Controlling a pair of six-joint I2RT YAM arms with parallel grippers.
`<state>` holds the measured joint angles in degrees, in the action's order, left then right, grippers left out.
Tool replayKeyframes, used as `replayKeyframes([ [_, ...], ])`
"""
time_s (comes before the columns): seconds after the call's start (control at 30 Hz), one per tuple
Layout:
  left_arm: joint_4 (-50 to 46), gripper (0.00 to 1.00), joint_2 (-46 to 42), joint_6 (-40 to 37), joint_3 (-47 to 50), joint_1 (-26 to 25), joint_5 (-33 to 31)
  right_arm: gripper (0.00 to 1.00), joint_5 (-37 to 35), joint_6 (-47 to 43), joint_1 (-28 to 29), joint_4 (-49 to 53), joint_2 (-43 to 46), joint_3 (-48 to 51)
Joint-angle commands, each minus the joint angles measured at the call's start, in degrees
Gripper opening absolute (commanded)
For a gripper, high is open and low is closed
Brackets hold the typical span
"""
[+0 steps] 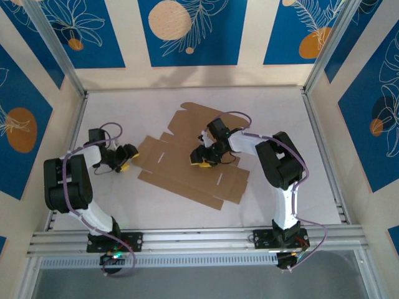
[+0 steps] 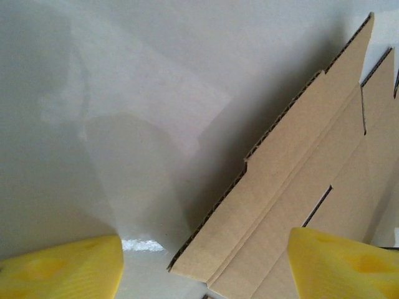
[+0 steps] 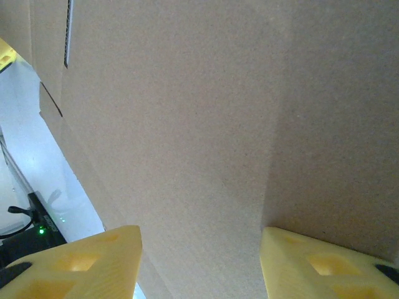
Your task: Fold the paper box
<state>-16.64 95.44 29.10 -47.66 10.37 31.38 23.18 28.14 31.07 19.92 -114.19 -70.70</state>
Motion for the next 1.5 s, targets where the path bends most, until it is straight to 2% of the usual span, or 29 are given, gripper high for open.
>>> replayKeyframes([
  [0.0, 12.15, 0.65, 5.32, 0.95, 0.64, -3.50, 14.97, 0.55, 1.33, 0.64, -0.31, 0.56, -1.50, 0.36],
  [0.17, 14.69, 0.57, 5.42, 1.30, -0.13, -4.54, 17.37, 0.55, 2.05, 0.89, -1.09, 0.22, -0.83, 0.53],
  [0.37, 19.86, 0.53, 4.93, 3.42, -0.17, -5.19, 19.62, 0.54, 3.31, 1.47, -1.53, -0.30, -1.39, 0.41],
  [0.57, 18.56, 0.47, 5.47, 1.76, -0.73, -5.19, 19.02, 0.54, 3.19, 1.71, -2.09, -0.41, -1.79, 0.72],
  [0.67, 24.11, 0.41, 5.59, 4.58, 0.63, -5.19, 20.58, 0.54, 3.19, 1.93, -2.61, -0.56, -2.52, 0.95],
  [0.83, 30.33, 0.23, 5.20, 7.64, 1.43, -5.19, 21.62, 0.52, 3.02, 2.09, -2.94, -0.77, -2.21, 1.53],
  [1.07, 21.08, 0.08, -0.46, 0.05, -1.08, -6.10, 17.03, 0.52, -0.25, 1.49, -2.94, 2.94, 3.95, -0.67],
  [1.2, 10.90, 0.02, -6.60, -7.38, -6.60, -8.24, 10.36, 0.56, -3.58, -0.59, -2.68, 8.11, 10.10, -8.84],
  [1.37, 6.45, 0.00, -13.21, -10.16, -13.20, -10.30, 5.80, 0.61, -10.14, -7.47, -3.67, 13.47, 13.56, -22.38],
  [1.47, 3.76, 0.00, -16.02, -12.25, -18.00, -11.93, 3.90, 0.64, -10.76, -17.05, -3.85, 12.87, 14.53, -27.91],
])
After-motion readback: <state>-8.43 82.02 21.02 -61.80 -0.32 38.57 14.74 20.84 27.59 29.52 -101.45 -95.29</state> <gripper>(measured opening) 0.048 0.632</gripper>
